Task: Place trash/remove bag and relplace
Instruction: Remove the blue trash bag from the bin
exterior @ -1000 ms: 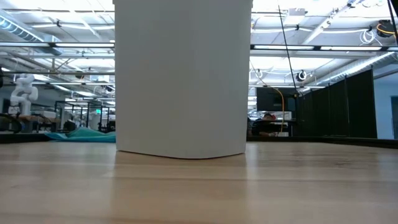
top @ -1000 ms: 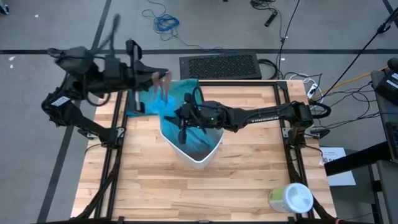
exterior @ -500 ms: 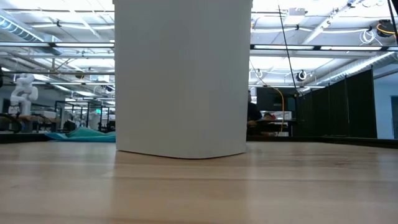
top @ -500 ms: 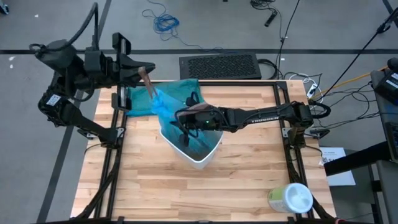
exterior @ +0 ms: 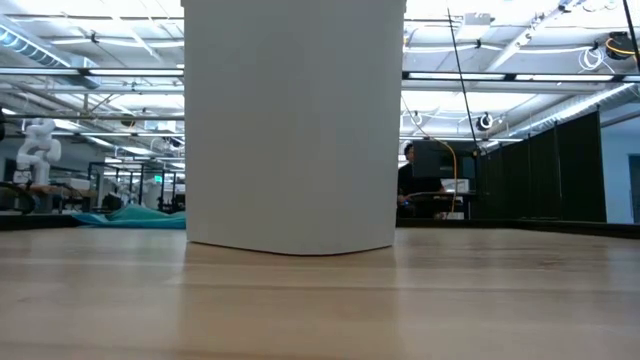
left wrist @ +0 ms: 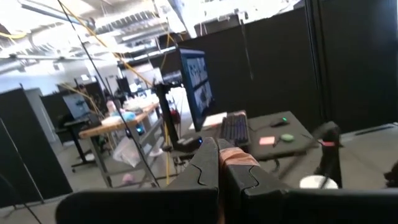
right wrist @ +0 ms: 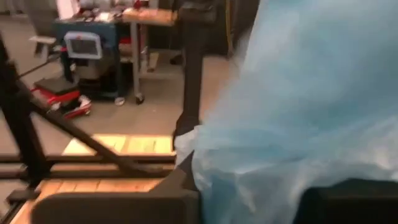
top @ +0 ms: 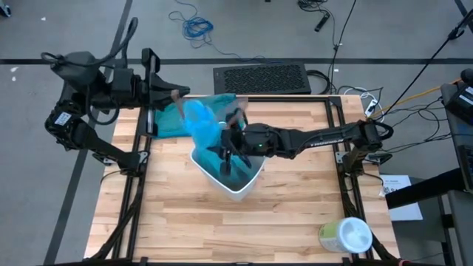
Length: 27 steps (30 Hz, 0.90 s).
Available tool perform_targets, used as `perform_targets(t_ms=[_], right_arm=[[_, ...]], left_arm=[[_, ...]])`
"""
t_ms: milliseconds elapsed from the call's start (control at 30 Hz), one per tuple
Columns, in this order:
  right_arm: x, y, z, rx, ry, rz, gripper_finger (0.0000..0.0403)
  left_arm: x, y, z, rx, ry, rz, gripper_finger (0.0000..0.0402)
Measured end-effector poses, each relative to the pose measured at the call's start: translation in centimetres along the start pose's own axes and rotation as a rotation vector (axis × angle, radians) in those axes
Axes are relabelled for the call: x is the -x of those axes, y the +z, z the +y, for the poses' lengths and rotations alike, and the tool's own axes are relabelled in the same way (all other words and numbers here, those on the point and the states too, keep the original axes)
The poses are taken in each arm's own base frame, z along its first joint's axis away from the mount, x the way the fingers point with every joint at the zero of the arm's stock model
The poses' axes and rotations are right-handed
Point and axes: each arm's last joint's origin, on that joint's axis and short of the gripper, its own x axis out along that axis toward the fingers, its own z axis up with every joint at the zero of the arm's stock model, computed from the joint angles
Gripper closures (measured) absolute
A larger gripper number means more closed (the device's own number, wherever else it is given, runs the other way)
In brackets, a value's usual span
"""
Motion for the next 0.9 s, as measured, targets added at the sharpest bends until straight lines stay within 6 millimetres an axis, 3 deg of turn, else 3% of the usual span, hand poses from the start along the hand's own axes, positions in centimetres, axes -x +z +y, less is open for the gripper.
perform_targets(t_ms=[467,667,900], right_arm=[[1.8,1.3,0.1,0.021,-0.133,0.011,0.0127],[0.9,1.7,0.0,-0.061,0.052,-0.097,0.0098],[-1.0,0.6,-0.8,-0.073,0.03,-0.148,0.0096]], left_arm=[[-0.1,-0.4,-0.6,-0.01,-0.035,0.042,0.0402],[-0.6,-0.5,-0.6,-0.014,-0.024,0.043,0.0402],[-1.5,-0.5,-0.6,-0.044,0.0,0.02,0.0402]])
